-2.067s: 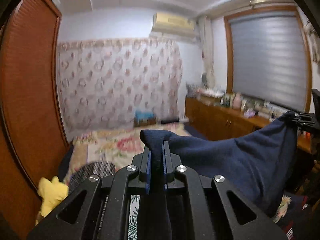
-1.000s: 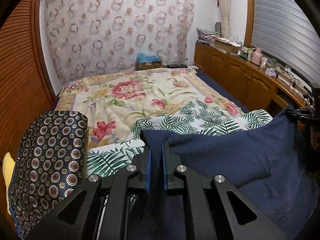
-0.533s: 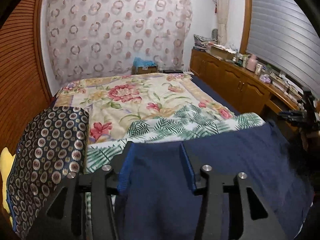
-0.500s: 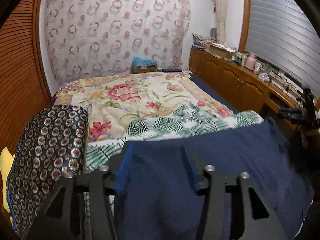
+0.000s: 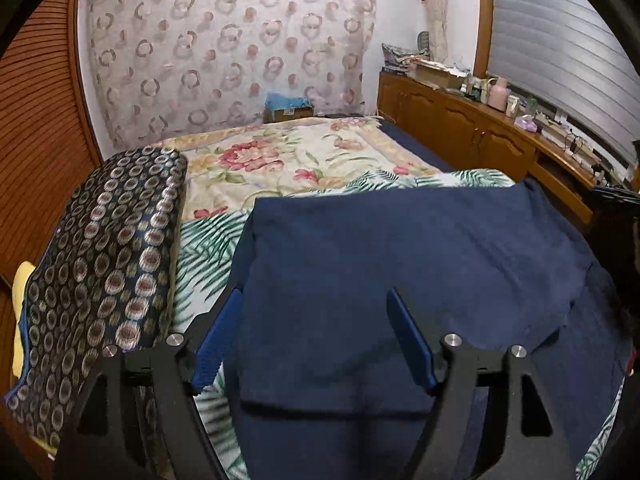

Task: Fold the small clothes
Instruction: 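Lower the fold onto the bed and open both tools, then move both open tools to the folded edge of the shirt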

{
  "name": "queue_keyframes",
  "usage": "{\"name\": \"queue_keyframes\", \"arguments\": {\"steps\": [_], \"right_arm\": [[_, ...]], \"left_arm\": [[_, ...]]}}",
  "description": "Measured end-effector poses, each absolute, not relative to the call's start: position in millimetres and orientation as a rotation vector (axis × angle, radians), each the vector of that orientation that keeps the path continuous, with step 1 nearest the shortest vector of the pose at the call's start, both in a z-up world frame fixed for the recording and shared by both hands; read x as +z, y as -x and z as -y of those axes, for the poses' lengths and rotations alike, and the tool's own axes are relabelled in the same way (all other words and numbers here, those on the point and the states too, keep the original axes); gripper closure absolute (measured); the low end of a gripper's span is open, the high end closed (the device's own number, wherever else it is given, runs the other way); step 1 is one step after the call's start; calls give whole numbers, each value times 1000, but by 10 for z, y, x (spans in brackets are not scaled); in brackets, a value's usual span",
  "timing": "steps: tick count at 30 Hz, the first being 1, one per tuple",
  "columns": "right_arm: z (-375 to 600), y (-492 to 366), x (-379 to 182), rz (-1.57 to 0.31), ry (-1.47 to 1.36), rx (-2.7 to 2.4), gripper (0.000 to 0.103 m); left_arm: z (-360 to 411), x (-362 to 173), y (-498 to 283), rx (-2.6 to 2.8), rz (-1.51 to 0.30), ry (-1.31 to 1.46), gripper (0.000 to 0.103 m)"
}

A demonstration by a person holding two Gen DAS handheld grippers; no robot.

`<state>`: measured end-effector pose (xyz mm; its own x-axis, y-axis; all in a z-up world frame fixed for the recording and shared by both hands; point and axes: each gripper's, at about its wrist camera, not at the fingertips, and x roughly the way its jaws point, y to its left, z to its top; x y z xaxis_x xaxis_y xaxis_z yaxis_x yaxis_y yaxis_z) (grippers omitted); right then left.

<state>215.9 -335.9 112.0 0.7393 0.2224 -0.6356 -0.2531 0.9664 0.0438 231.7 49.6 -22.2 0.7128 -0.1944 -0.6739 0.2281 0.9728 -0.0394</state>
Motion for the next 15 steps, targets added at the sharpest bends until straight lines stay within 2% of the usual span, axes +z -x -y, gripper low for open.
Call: {"name": "queue_keyframes", "arguments": {"steps": [10, 15], "right_arm": [[3582, -1515, 1406, -666, 61, 200, 46], [3469, -1391, 1249, -694, 53, 221, 46]], "left_arm": [[-504, -292, -2021, -205, -734, -48, 28], [-483, -328, -1860, -210, -730, -41, 28]]}}
